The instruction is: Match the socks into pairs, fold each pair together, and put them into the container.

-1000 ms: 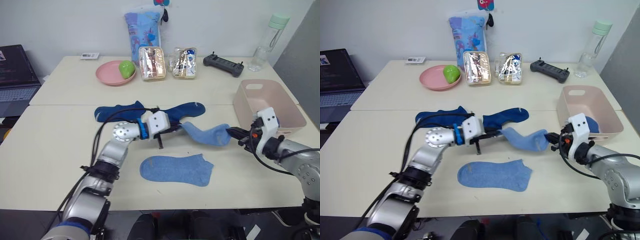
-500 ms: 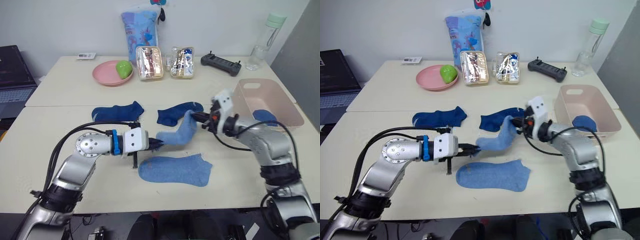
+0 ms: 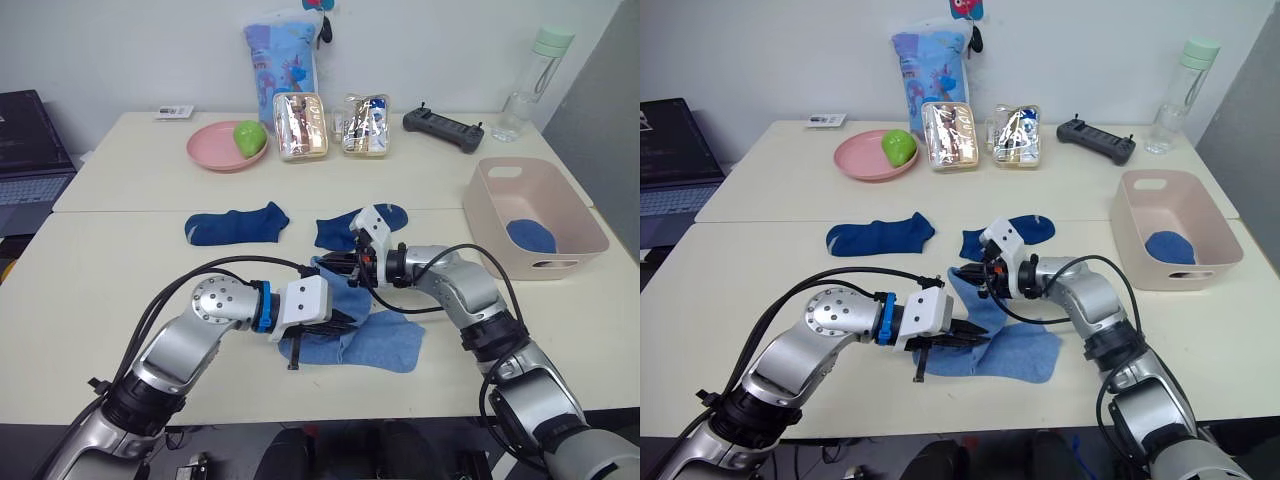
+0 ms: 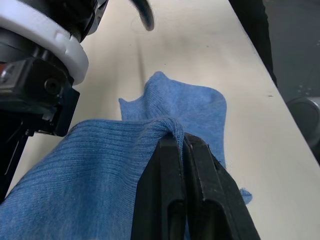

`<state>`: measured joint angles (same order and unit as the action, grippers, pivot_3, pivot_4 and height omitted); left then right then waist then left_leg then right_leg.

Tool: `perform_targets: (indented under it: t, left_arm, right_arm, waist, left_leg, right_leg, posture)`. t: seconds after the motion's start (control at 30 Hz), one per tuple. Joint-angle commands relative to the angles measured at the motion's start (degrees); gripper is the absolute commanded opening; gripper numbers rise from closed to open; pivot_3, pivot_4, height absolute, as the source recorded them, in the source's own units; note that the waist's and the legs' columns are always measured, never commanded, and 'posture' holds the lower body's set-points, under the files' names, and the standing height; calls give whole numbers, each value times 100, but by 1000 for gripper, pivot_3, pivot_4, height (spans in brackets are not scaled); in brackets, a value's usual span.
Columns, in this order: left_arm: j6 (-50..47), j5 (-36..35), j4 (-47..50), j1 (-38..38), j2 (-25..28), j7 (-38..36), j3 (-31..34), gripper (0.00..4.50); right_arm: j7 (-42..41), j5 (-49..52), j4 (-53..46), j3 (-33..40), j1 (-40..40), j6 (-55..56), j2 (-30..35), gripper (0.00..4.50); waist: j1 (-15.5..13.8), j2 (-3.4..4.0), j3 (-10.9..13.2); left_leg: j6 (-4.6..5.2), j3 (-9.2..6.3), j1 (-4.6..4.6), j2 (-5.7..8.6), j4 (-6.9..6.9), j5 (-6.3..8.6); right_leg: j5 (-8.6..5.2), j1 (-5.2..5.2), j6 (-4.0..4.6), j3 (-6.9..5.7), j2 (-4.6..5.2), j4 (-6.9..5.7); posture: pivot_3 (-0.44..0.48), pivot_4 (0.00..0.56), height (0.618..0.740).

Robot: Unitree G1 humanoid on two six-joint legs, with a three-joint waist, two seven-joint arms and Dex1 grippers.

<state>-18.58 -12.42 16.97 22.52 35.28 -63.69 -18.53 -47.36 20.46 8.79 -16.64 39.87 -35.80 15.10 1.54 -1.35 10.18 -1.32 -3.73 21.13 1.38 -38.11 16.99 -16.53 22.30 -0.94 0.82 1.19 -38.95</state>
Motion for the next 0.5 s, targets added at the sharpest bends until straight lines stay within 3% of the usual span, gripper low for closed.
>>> perform_targets:
  t: [0.03,0.17,0.27,0.5]
  left_arm:
    - [-204,-317,205,103,-197,174,219,1186]
    - [-766,-958,429,-36,-1,70,669,2423]
    - [-800,-939,-22,118,-61,478,1102,3331]
    - [-190,-430,-1553,617,-247,1238,1563,3331]
  right_arm:
    - [-123,106,-517,257,-190,51,175,1240]
    - [-33,386,-1132,863,-367,-119,535,2609]
    - [91,470,-1618,1186,-594,-365,906,2622]
    - [-335,1135,-3474,1267,-2014,-1473,2225,2622]
  waist:
    - [2,0,0]
    - [13,1,1]
    - [9,1,1]
    - [-44,1,1]
  left_leg:
    - [0,-1,0,0,0,0]
    - [0,2,3,0,1,0]
    - [0,-2,1,-1,1,0]
    - [0,-7,7,2,1,0]
  right_leg:
    - [0,-1,0,-1,0,1]
    - [0,3,0,4,0,2]
    - [0,0,0,0,0,0]
    - [-1,-1,-1,-7,1,8]
  posture:
    - [0,150,740]
    - [0,150,740]
    - [0,150,740]
    - [0,150,740]
